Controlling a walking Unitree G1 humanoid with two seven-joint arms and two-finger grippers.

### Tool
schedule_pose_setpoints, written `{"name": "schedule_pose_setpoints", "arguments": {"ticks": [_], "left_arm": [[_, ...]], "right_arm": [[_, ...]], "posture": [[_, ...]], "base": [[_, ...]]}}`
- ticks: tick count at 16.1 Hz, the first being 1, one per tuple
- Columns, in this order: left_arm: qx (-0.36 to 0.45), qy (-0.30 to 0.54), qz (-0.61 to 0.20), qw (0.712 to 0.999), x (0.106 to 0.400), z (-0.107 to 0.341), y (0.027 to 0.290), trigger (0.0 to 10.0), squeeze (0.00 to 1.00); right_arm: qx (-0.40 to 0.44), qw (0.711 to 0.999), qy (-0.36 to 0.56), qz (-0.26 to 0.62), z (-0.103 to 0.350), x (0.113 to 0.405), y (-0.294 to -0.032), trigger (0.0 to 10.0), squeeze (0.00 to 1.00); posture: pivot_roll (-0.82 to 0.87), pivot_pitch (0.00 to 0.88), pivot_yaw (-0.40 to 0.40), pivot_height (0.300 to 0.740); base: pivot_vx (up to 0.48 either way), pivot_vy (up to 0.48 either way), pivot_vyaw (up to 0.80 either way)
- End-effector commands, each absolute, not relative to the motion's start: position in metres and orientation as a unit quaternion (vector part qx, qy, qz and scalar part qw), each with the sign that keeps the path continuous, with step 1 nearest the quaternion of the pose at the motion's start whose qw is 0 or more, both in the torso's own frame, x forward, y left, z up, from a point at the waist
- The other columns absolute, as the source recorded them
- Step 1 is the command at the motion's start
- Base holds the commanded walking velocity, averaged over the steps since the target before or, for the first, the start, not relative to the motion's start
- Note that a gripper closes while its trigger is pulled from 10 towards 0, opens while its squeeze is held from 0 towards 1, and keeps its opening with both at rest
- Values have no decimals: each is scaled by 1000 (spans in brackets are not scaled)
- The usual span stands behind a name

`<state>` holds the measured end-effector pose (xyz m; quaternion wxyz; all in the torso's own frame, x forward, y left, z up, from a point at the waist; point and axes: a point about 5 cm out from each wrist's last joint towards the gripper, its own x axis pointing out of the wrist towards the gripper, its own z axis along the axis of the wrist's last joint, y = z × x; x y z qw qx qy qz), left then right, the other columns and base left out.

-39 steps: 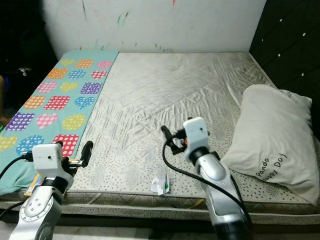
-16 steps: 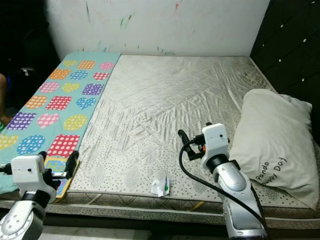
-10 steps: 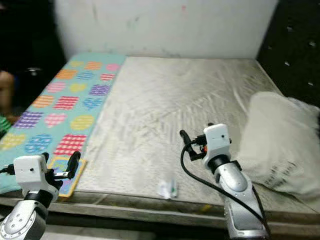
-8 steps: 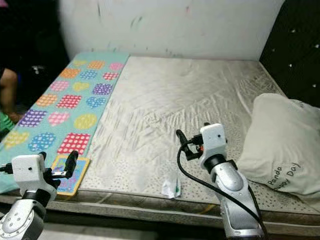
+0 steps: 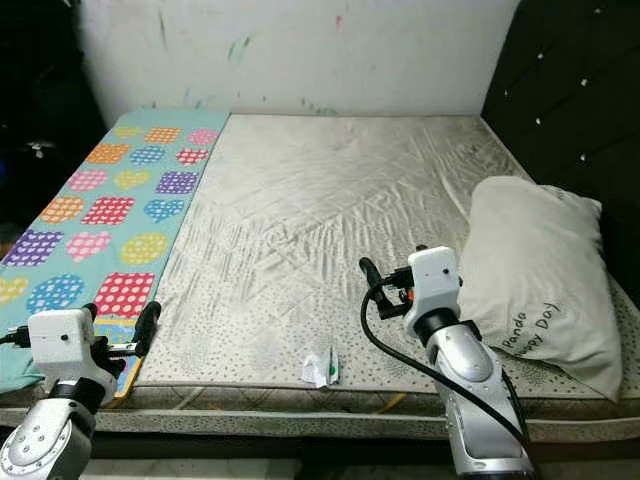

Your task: Clean up the room

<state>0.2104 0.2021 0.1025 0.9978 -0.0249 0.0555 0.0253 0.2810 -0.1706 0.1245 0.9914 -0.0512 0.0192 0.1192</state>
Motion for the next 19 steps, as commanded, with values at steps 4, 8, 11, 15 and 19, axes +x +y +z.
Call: {"name": "schedule_pose_setpoints", "arguments": {"ticks": [4,8,11,15,19], "left_arm": [[-18,57,25,998,212,103,201,10000,0],[-17,57,24,998,212,104,200,10000,0],[-17,56,23,998,212,104,200,10000,0],[-23,47,25,998,212,105,200,10000,0],[-31,40,14,999,211,108,197,10000,0]], "right_arm": [[-33,989,16,144,128,279,-163,10000,0],[-28,987,16,157,128,278,-159,10000,0],[-30,984,14,174,129,277,-155,10000,0],[-33,982,12,185,130,278,-153,10000,0],[-38,980,8,195,131,277,-151,10000,0]], "posture": [[-130,0,-1,740],[-128,0,-1,730],[-129,0,-1,695],[-129,0,-5,645],[-130,0,-3,630]], "base": [[0,0,0],[0,0,0],[0,0,0],[0,0,0],[0,0,0]]}}
